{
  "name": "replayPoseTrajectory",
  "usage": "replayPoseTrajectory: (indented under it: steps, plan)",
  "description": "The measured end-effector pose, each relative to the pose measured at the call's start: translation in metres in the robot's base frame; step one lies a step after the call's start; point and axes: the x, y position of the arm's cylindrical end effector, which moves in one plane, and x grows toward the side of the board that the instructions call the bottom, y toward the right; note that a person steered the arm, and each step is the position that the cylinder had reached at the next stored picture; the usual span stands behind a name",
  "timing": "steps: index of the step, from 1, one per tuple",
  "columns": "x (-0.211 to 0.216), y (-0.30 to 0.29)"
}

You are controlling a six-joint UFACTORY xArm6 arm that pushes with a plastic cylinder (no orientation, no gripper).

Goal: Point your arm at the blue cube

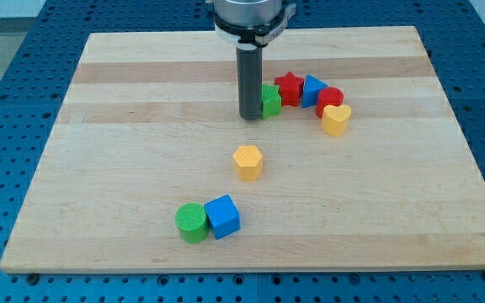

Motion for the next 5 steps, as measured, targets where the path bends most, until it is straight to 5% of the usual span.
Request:
replayPoseTrajectory:
  steps: [3, 5]
  plan:
    - [0.095, -0.075]
    - [0.135, -0.049]
